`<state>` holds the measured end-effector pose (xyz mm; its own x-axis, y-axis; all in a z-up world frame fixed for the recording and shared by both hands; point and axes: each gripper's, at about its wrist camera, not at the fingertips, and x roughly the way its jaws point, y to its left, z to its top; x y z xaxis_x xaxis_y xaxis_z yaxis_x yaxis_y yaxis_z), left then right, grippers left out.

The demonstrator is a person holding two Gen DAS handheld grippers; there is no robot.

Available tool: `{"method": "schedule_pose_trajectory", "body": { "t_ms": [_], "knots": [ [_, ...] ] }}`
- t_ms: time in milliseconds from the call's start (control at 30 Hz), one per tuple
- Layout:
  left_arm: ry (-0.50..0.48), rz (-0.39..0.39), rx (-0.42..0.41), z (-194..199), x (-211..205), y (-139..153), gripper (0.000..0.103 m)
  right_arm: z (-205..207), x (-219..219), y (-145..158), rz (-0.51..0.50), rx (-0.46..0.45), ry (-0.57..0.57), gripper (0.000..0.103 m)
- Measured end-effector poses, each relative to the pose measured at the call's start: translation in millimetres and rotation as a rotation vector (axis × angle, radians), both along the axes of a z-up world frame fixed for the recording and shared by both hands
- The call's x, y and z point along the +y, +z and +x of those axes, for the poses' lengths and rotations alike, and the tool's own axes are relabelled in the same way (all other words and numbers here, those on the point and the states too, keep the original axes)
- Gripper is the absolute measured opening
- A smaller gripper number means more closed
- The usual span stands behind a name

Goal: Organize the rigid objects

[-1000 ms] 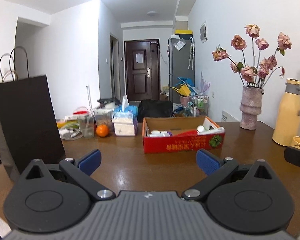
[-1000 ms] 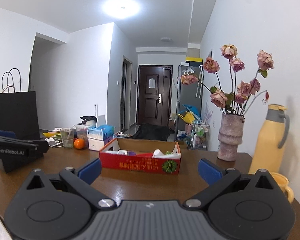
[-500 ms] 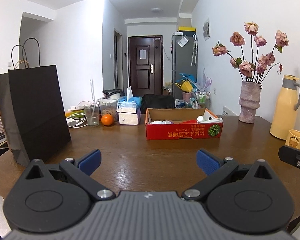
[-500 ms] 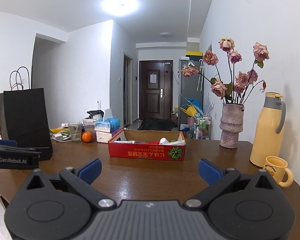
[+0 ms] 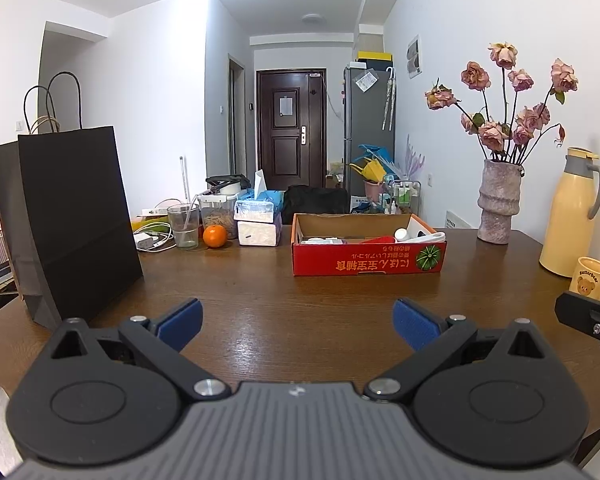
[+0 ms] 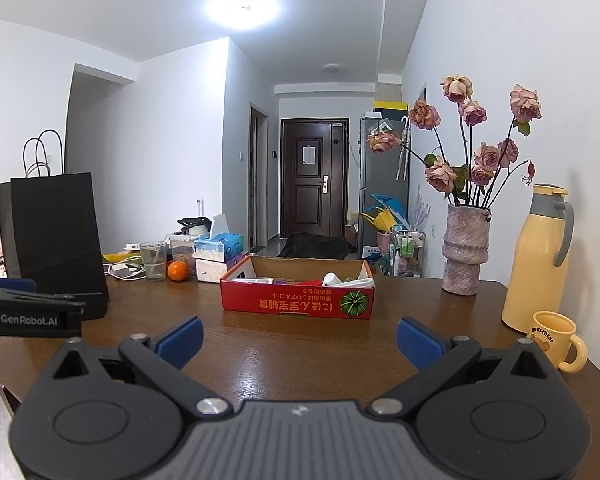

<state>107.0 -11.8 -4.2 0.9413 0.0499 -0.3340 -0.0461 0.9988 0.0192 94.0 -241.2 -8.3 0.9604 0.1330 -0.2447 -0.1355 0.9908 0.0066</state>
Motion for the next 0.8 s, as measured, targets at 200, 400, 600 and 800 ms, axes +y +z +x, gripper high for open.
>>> {"method": "schedule_pose_trajectory", "body": {
  "t_ms": [200, 400, 600, 800],
  "knots": [
    [0.001, 0.001, 0.004, 1.3, 0.0, -0.8, 0.103, -0.2, 0.8, -0.7, 0.0, 0.002, 0.0, 0.103],
    [0.002, 0.003, 0.01, 4.0, -0.6, -2.3, 0.103, 1.3, 0.9, -1.8, 0.001, 0.007, 0.001, 0.103],
    [0.002, 0.007, 0.016, 5.1, -2.3, -2.2, 0.103, 1.9, 0.9, -3.2, 0.001, 0.011, 0.002, 0.103],
    [0.001, 0.006, 0.017, 5.8, -3.2, -2.6, 0.103, 2.4, 0.0, -3.6, 0.0, 0.012, 0.002, 0.103]
  ]
}}
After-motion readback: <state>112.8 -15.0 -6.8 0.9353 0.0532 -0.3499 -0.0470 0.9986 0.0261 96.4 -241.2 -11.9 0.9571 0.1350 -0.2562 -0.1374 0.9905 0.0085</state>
